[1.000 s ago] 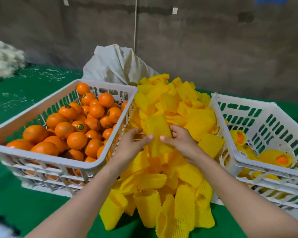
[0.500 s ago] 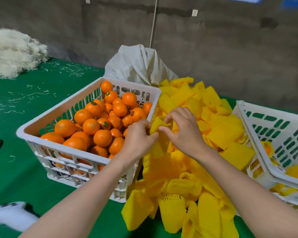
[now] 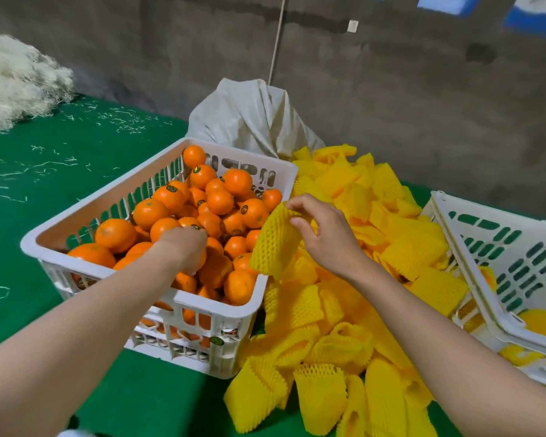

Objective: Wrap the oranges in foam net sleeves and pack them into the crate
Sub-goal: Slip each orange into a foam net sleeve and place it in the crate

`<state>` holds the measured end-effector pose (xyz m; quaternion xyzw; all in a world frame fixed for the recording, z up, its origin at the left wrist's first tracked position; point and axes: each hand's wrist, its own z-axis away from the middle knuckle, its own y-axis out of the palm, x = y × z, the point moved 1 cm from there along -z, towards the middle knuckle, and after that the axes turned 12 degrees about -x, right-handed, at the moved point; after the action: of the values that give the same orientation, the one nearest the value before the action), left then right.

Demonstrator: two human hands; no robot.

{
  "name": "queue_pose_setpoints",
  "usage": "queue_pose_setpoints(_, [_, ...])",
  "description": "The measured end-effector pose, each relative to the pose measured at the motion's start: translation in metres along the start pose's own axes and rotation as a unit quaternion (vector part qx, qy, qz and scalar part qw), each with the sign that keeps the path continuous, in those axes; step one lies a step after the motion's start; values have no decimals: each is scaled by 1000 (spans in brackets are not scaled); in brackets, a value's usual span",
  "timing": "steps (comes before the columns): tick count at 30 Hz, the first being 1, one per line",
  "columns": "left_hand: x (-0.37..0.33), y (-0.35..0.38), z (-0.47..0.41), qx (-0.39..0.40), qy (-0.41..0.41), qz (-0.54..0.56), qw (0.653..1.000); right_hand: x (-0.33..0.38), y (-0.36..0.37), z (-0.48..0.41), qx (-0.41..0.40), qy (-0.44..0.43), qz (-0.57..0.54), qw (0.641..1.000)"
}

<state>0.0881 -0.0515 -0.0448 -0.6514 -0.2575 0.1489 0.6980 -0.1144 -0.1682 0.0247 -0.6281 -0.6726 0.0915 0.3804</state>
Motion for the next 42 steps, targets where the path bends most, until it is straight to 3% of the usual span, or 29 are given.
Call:
queue_pose_setpoints(3, [-1, 2, -2, -31, -22, 66, 997, -2, -5, 4, -7, 38, -51, 998])
queue_pose_setpoints(5, [1, -3, -2, -58, -58, 210, 974, -4, -11, 6, -10, 89, -110, 990])
queue_pose_setpoints(6, [2, -7, -1, -56, -88, 329, 938, -5, -14, 7, -10, 111, -138, 984])
queue_pose_setpoints(7, [-1, -12, 1, -39, -115, 472, 873, -5, -16, 8, -7, 136, -168, 976])
queue_pose_setpoints(9, [-12, -23, 9, 16, -123, 700, 703, -5, -19, 13, 12, 194, -226, 954])
queue_pose_setpoints(10, [-21, -29, 14, 47, -112, 759, 639, -5, -20, 16, 26, 221, -248, 943])
queue_pose_setpoints(11, [-30, -34, 19, 75, -97, 796, 593, -5, -21, 20, 41, 242, -263, 933])
queue_pose_setpoints(13, [-49, -45, 26, 96, -79, 828, 547, -4, -24, 29, 64, 279, -300, 910])
queue_pose_setpoints(17, [-82, -68, 39, 52, -92, 845, 525, 0, -30, 44, 109, 335, -424, 834])
queue_pose_setpoints(19, [-98, -77, 50, 49, -96, 851, 515, 2, -34, 48, 117, 341, -454, 815])
queue_pose_setpoints(24, [-137, -92, 53, 68, -128, 842, 519, 0, -46, 54, 78, 341, -468, 812])
queue_pose_setpoints(26, [-148, -86, 51, 48, -113, 862, 491, -4, -50, 58, 66, 340, -457, 819])
queue_pose_setpoints(27, [-154, -87, 48, 45, -136, 858, 494, -5, -51, 61, 64, 338, -454, 822])
queue_pose_setpoints(28, [-158, -85, 47, 24, -146, 852, 502, -7, -52, 63, 65, 337, -452, 823])
queue_pose_setpoints(31, [-162, -78, 52, -90, -114, 788, 598, -10, -55, 66, 74, 330, -438, 833])
queue_pose_setpoints(33, [-168, -76, 53, -80, -95, 809, 575, -12, -58, 66, 70, 309, -409, 856])
queue_pose_setpoints(38, [-179, -72, 60, -22, -130, 874, 467, -21, -61, 68, -12, 262, -301, 917])
queue_pose_setpoints(41, [-182, -70, 63, 29, -92, 907, 409, -28, -66, 64, -71, 295, -344, 889])
queue_pose_setpoints(42, [-183, -68, 63, 39, -72, 910, 405, -30, -66, 64, -84, 305, -362, 877])
